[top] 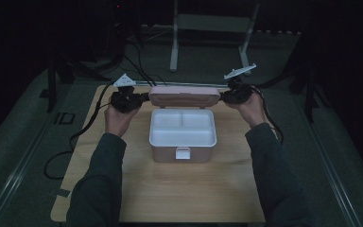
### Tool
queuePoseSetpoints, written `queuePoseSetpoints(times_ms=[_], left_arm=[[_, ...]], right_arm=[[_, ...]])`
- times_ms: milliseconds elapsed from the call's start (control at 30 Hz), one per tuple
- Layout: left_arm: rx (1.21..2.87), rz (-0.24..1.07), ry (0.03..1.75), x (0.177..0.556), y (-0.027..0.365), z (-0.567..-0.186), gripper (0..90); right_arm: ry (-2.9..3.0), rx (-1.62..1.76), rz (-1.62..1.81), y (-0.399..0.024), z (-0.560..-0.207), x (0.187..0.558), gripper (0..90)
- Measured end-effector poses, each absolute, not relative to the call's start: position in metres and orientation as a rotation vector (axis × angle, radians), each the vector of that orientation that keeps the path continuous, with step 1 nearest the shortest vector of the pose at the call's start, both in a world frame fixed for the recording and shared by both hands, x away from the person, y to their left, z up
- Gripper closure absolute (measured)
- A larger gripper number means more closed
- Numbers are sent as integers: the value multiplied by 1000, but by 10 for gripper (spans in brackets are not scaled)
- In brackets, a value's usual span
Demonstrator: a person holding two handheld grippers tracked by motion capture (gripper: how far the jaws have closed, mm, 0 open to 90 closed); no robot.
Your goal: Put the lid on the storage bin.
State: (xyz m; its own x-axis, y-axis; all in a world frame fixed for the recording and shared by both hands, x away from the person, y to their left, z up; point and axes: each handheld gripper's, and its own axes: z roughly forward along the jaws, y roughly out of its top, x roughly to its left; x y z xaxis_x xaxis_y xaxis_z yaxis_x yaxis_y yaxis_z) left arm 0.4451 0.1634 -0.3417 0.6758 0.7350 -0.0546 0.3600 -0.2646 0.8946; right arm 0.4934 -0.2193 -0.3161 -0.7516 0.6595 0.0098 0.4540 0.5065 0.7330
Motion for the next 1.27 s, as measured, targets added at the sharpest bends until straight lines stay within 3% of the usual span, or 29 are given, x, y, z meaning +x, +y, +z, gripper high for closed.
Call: queuePoseSetpoints(times_ms=[467,767,1267], left_arm=[[1950,441,800,416,158,-365,859],[1906,451,804,387,185,-356,844],[1992,431,808,316,187,-423,803]], right_arm=[[2542,845,1036,-216,-330,467,899],[2510,854,1054,-252,-331,441,876],[2588,850,887,-273,-403,377,842]])
